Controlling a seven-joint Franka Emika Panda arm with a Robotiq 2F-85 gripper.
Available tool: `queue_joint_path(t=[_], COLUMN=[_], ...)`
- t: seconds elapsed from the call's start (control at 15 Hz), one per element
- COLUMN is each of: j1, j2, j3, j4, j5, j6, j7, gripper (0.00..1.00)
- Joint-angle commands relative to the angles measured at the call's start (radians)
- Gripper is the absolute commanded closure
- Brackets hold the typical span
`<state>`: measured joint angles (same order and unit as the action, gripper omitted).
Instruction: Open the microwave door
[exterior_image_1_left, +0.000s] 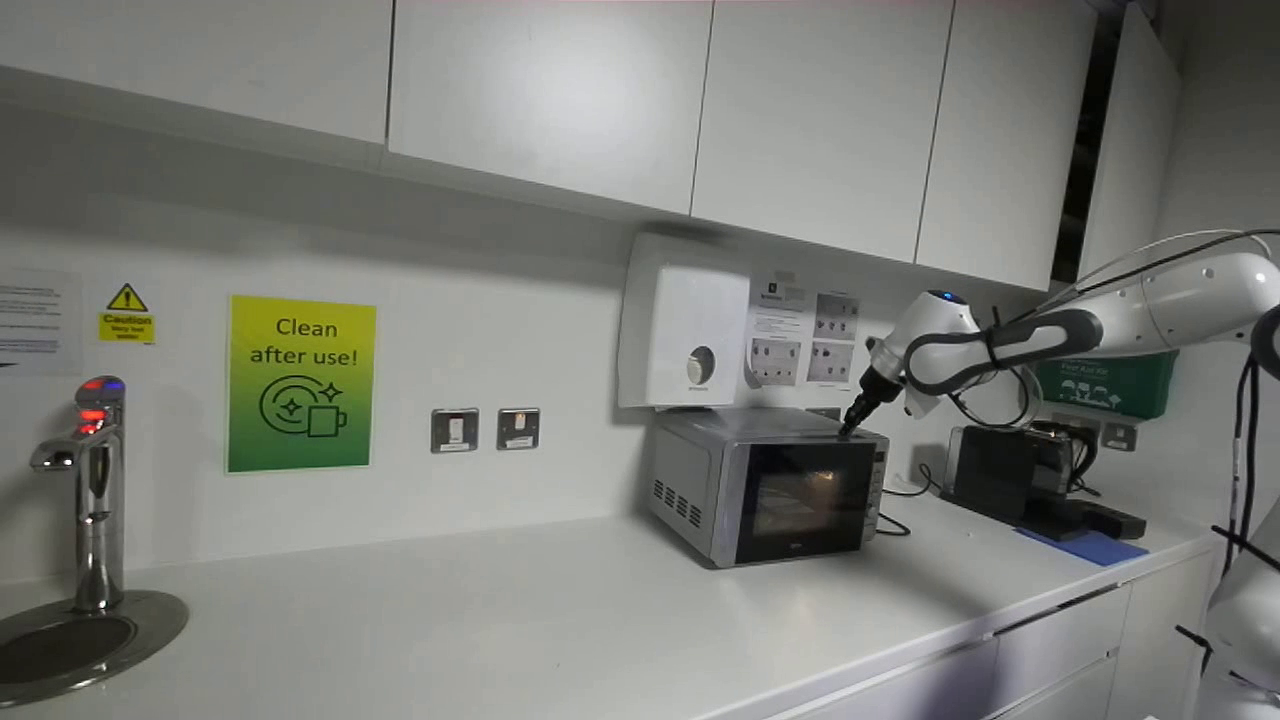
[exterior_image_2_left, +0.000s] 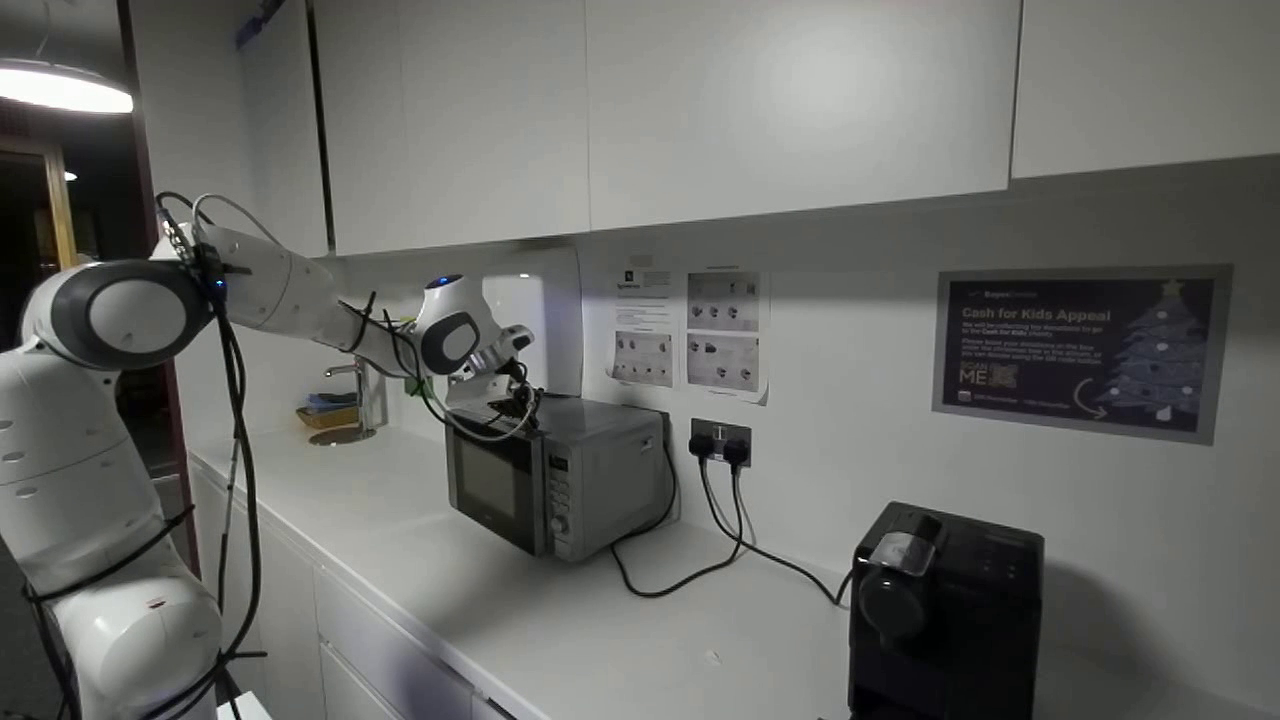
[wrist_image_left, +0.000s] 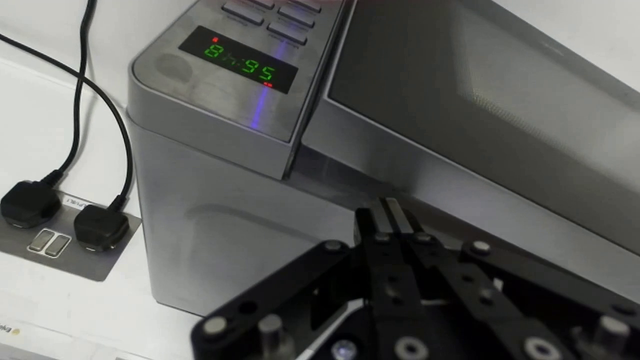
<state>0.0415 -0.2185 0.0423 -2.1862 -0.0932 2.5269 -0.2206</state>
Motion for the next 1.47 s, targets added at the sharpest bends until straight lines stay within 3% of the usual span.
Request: queue_joint_path(t=[0.0, 0.73, 1.4], j1=[0.009, 0.023, 0.034], j2=[0.030, 0.008, 0.005], j3=[-0.015, 0.013, 0.038], j4=[0.019, 0.087, 0.148], j5=[0.005, 0.021, 0.023], j6=[0.016, -0.244, -0.390], j7=[-0.030, 0.062, 0.121], gripper=[1.00, 1.00, 1.00])
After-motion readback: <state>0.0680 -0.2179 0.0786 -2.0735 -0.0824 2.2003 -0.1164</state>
